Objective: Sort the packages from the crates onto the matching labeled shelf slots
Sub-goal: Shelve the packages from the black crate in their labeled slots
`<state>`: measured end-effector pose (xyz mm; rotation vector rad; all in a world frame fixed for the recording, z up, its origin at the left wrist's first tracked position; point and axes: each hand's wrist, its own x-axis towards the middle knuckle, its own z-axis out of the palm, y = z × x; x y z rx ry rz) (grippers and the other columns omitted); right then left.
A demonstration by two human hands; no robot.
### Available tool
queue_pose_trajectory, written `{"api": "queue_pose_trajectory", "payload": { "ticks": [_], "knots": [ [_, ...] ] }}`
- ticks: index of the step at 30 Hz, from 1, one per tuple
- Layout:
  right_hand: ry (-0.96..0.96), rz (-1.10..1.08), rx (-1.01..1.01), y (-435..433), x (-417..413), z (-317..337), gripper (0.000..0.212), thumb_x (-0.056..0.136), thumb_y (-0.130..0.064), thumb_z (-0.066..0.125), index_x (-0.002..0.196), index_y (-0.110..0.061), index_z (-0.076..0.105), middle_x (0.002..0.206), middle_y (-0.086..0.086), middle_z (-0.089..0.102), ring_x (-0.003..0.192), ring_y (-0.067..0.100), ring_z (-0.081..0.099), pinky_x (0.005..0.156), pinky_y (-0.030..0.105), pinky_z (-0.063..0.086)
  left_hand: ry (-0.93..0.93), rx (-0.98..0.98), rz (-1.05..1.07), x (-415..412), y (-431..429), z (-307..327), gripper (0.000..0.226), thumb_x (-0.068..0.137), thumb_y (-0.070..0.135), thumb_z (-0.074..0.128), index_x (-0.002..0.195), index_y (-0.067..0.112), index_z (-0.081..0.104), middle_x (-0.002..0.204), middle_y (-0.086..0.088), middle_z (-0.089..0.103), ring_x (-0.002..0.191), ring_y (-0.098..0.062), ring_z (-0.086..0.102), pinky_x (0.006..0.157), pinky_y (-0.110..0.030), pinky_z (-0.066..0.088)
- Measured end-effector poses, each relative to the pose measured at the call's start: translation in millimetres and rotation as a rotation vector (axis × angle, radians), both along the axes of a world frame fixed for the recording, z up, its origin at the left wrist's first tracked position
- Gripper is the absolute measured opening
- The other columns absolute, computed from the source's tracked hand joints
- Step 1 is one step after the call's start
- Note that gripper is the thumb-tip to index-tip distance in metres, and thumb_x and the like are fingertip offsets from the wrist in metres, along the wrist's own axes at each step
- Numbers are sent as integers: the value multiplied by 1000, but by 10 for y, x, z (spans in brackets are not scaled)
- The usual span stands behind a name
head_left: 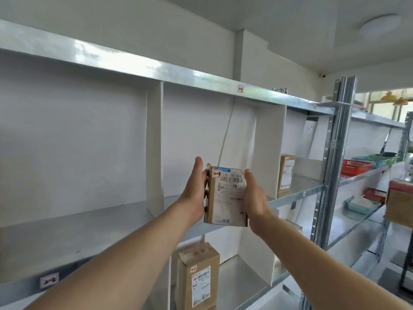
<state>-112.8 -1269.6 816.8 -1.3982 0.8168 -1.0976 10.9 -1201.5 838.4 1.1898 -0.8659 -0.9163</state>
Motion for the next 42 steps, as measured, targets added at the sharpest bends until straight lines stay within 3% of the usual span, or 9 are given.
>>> {"api": "queue_pose_trajectory", "payload": {
  "ticks": [5,8,13,18,24,28,32,35,42],
  "knots": [
    [-35,170,5,-338,235,47,62,104,-65,30,110,-25,78,104,0,80,104,24,74,103,47,54,31,-63,178,74,-162,57,80,98,72,11,121,22,69,81,8,72,67,-8,67,61,-24,48],
    [-46,245,36,-444,363,50,63,101,-68,33,109,-25,79,102,-1,81,103,24,75,101,44,55,36,-84,231,89,-194,47,79,100,70,12,123,20,68,90,3,76,62,-6,72,50,-17,48],
    [-80,289,48,-515,508,6,70,86,-76,35,105,-27,79,102,-2,81,103,24,75,105,52,53,51,-101,297,143,-240,51,77,99,71,13,123,24,68,98,4,77,66,-2,73,61,-25,47],
    [-72,294,40,-539,523,27,71,85,-78,33,106,-27,79,102,-1,80,103,25,74,104,53,54,56,-97,307,164,-308,38,76,101,68,11,122,21,67,87,5,78,65,-4,73,53,-19,49],
    [-86,345,50,-641,580,-42,82,70,-85,37,108,-26,78,104,1,80,106,27,74,105,53,53,81,-123,345,154,-346,-30,77,100,70,13,124,21,67,102,-1,78,73,-8,75,61,-25,49],
    [-87,407,39,-745,684,-34,66,95,-74,33,103,-28,79,100,1,81,102,26,75,104,52,54,106,-155,397,170,-373,3,77,99,72,14,124,21,67,108,-4,77,82,-13,76,68,-31,52],
    [-76,479,0,-842,776,-19,65,93,-75,30,95,-34,80,98,-4,81,101,23,75,100,49,55,129,-191,448,184,-396,24,77,98,72,15,122,22,67,105,-4,78,86,-16,76,76,-36,53],
    [-76,536,-4,-957,839,-45,60,105,-62,27,91,-33,78,93,-4,81,96,20,75,80,39,54,159,-219,514,158,-428,13,75,99,71,16,123,20,66,103,-3,78,82,-15,76,75,-35,53],
    [-98,622,32,-1146,933,-154,55,109,-54,26,83,-34,71,71,-17,76,65,-1,70,68,31,47,157,-224,622,194,-511,-70,74,100,70,19,116,15,65,103,-10,77,92,-23,76,83,-40,55]
  ]
}}
